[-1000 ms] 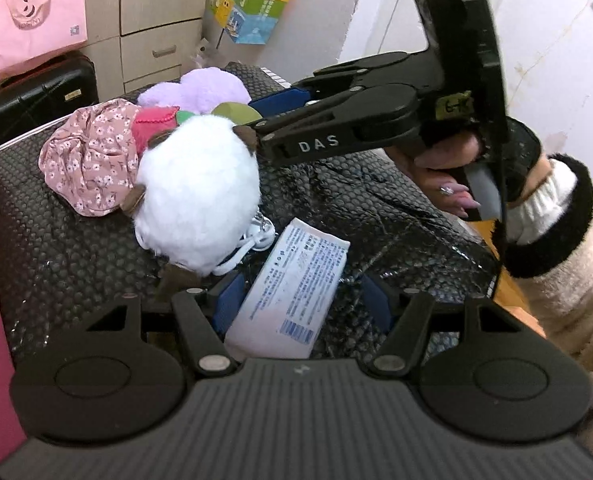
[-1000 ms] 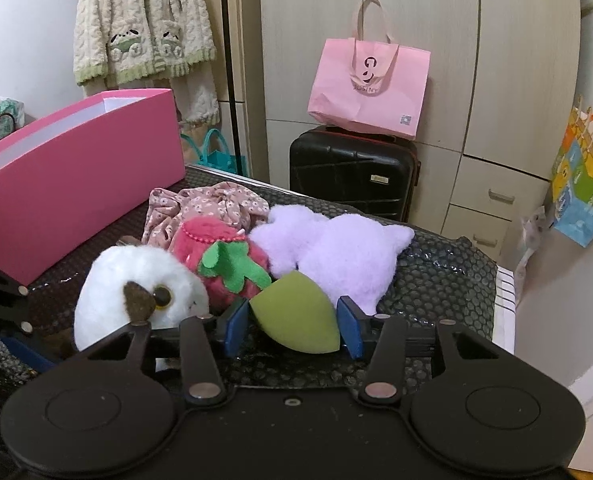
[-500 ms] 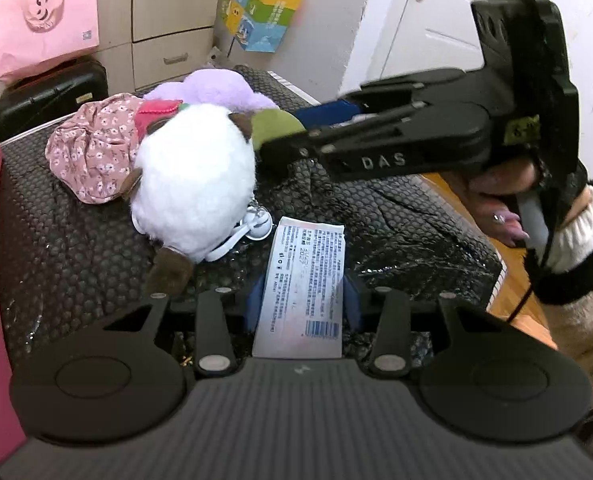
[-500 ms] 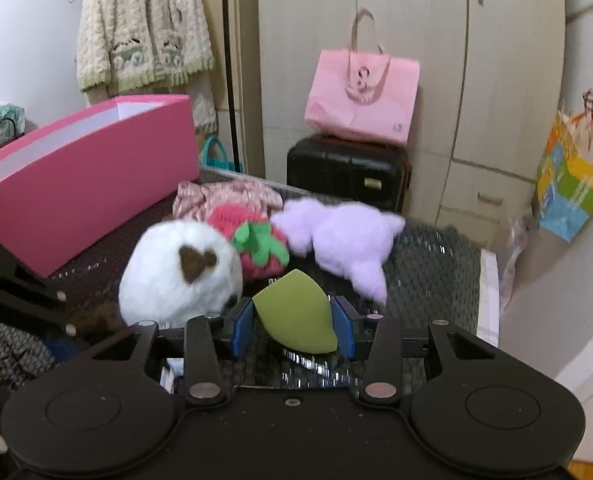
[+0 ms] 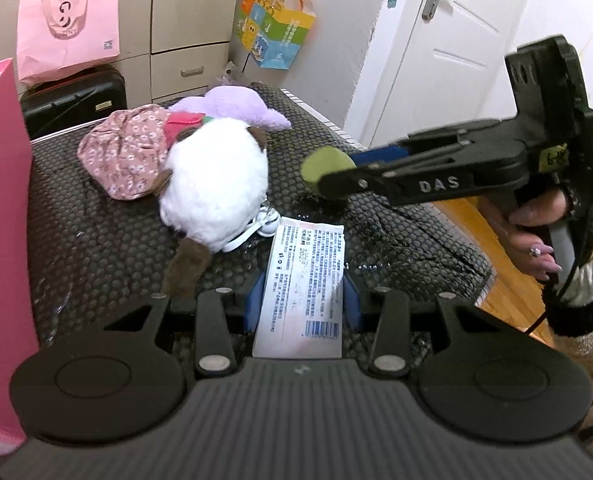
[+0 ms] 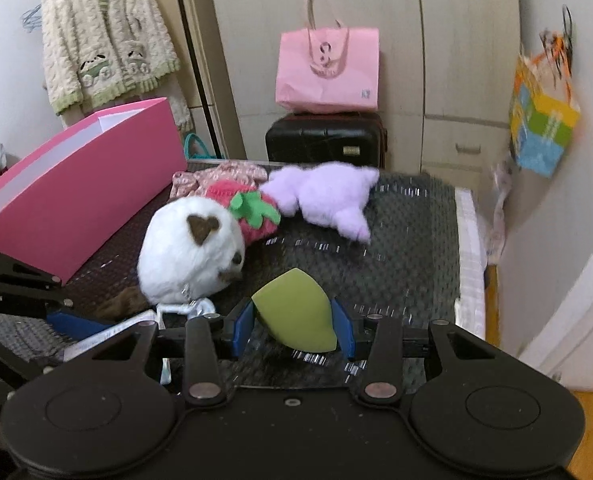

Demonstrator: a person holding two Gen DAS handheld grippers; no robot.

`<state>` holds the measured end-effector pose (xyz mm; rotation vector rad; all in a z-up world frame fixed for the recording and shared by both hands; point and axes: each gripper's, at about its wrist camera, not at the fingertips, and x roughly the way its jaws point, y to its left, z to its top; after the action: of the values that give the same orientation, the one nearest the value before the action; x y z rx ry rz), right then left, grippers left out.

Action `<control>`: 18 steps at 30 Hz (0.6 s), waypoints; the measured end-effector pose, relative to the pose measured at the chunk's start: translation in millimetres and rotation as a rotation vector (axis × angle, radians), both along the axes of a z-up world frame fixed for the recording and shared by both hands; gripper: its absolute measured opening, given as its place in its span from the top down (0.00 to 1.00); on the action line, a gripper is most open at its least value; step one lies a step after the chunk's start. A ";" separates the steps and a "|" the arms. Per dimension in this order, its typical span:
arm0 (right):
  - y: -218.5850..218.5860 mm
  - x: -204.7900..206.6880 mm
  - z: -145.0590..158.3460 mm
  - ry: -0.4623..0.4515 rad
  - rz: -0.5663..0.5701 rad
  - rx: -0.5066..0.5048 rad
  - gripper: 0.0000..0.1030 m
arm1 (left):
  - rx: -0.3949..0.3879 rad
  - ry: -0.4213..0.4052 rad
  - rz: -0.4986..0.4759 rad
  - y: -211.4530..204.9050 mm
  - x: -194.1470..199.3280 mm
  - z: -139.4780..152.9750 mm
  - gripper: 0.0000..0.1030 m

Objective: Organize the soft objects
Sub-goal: 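Carry the wipes packet and green sponge with both tools over the pink box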

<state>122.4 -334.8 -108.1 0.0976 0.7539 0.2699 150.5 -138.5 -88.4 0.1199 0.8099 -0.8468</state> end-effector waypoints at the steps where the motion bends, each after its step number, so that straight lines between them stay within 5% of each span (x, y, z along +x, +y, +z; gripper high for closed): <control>1: 1.3 -2.5 0.3 0.011 0.010 0.017 0.54 | 0.000 0.006 0.004 2.2 -1.4 1.2 0.61; 14: 45.0 -36.4 10.6 0.220 0.168 0.072 0.54 | 0.071 0.104 -0.005 44.5 -29.4 11.1 0.61; 18: 56.5 -43.1 18.0 0.281 0.226 0.130 0.54 | 0.088 0.191 -0.029 61.0 -34.0 15.3 0.61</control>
<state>79.3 -278.3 -90.1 0.1759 1.0287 0.5281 116.5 -77.5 -73.1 0.1301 1.0271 -0.8588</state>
